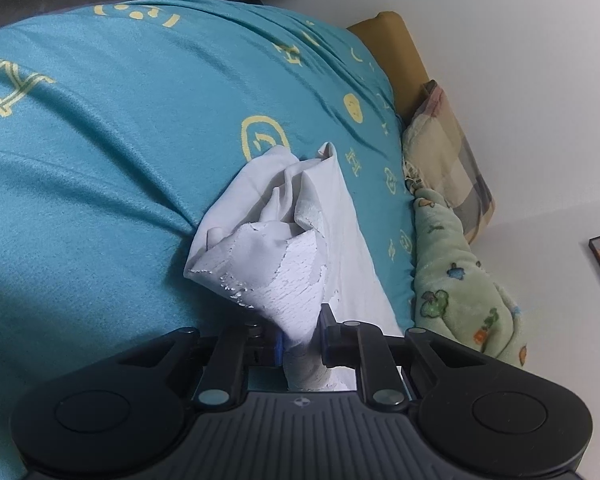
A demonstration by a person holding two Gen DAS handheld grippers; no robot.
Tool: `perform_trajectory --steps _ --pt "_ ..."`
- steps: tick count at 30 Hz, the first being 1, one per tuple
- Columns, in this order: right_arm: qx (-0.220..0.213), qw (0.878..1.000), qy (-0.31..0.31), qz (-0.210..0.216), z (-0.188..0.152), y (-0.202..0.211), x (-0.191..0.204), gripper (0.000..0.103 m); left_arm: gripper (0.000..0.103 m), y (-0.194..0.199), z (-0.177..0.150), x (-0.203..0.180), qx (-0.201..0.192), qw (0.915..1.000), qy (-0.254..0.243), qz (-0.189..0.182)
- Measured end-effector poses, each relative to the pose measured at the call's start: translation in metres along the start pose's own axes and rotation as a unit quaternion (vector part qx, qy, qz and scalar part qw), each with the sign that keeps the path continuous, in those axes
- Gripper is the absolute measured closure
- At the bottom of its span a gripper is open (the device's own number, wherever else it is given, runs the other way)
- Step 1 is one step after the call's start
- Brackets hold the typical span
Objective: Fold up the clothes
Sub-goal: 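Carry the folded T-shirt with both grippers onto the green blanket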
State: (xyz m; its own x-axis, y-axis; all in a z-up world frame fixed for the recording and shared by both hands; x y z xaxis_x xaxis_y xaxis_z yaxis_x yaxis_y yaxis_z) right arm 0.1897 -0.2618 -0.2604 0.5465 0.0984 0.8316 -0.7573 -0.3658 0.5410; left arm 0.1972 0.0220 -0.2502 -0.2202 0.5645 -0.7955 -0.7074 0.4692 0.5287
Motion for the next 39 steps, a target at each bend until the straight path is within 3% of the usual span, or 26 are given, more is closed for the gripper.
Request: perform_trajectory --steps 5,10,18,23,28,34,39 --pt "-0.006 0.998 0.059 0.016 -0.009 0.034 0.024 0.081 0.087 0.027 0.007 -0.018 0.014 0.9995 0.02 -0.018" --pt "-0.02 0.994 0.09 0.051 -0.007 0.09 0.058 0.082 0.087 0.058 0.005 -0.068 0.038 0.9983 0.012 -0.043" --pt "-0.073 0.988 0.107 0.085 0.038 0.193 0.086 0.082 0.086 0.069 -0.051 -0.171 0.102 0.9914 -0.051 -0.065" --pt "-0.109 0.985 0.111 0.079 0.1 0.244 0.089 0.082 0.086 0.034 -0.098 -0.243 0.138 0.9819 -0.105 -0.076" --pt "-0.157 0.979 0.109 0.071 0.187 0.27 0.107 0.082 0.086 -0.036 -0.142 -0.326 0.17 0.9712 -0.14 -0.09" --pt "-0.199 0.969 0.119 0.08 0.302 0.288 0.188 0.082 0.087 -0.118 -0.15 -0.469 0.165 0.961 -0.182 -0.127" --pt "-0.269 0.939 0.173 0.125 0.376 0.336 0.275 0.082 0.086 -0.174 -0.159 -0.606 0.151 0.9412 -0.208 -0.219"
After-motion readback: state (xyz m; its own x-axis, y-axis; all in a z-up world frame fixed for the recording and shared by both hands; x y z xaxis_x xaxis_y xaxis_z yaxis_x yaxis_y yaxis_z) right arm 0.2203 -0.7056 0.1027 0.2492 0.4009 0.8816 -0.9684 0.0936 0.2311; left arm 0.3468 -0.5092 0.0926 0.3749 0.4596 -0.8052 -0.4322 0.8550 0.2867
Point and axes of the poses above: each gripper's, at about its wrist camera, not at the fingertips, and y roughly against the way its jaws point, x to its left, z to its top, the point moved 10 cm from there along -y, roughly the way its jaws point, and after that the axes turned 7 degrees about -y, right-handed, at the moved point
